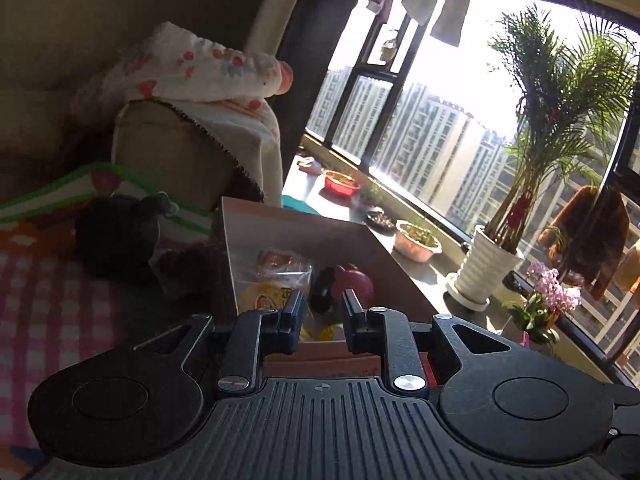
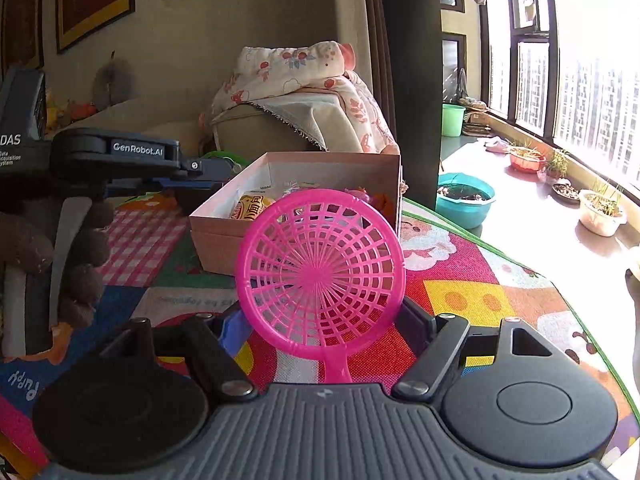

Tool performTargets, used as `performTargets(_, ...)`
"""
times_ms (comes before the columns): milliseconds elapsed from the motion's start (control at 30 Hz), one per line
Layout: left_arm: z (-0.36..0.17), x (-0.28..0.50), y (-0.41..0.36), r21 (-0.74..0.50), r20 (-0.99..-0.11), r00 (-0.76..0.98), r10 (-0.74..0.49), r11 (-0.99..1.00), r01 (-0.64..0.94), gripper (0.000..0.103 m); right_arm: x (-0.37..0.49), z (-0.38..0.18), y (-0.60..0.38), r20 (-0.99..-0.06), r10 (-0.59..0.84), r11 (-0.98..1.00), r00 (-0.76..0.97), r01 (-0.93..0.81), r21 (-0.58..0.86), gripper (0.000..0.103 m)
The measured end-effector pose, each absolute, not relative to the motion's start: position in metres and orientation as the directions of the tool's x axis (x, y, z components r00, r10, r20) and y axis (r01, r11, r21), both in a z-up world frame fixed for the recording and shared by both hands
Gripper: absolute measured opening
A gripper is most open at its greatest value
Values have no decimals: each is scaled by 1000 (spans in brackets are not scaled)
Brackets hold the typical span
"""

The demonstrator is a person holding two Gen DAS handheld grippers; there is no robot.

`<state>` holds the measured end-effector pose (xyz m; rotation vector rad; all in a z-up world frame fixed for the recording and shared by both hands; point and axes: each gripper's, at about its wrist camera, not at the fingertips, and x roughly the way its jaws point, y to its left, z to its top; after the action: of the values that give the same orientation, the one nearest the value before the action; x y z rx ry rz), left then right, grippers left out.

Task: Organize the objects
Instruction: 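Carry the pink strainer toy to the box with the right tool while the left holds the adapter, then drop the white adapter into the pink box and open the left tool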

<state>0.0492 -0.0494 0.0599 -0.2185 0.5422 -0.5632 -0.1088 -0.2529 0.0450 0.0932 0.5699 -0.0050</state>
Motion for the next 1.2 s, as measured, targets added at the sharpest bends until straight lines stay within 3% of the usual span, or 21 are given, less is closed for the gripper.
performTargets(233, 26, 30, -25, -314, -493, 682, -540, 842, 439, 23, -75, 72, -252, -516, -16, 999, 857, 36, 29, 76)
performTargets(433, 8, 41, -1, -428, -489, 694, -529, 839, 337, 23, -3, 121, -251, -485, -39, 999, 873, 27, -31, 76)
performTargets(533, 1, 38, 0, -372, -501, 707, -499, 862, 345, 23, 43, 136, -249, -502, -52, 999, 863, 42, -31, 76)
performTargets(633, 2, 36, 0, -358, -500, 713, -493, 866, 348, 23, 83, 135, -255, -565, -55, 997, 823, 73, 9, 90)
performTargets(700, 2, 33, 1, -358, -488, 710, -507, 858, 367, 23, 97, 127, -260, -595, -58, 993, 802, 107, 48, 93)
performTargets(833, 0, 32, -2, -356, -491, 700, -519, 853, 382, 23, 92, 103, -255, -619, -64, 992, 782, 119, 48, 94)
performTargets(1033, 0, 36, 7, -415, -461, 700, -546, 830, 373, 23, 43, 76, -227, -553, -139, 988, 821, 77, -134, 99)
performTargets(1200, 17, 51, 24, -373, -453, 768, -452, 879, 296, 23, -3, 61, -217, -511, -100, 991, 854, 37, -132, 103)
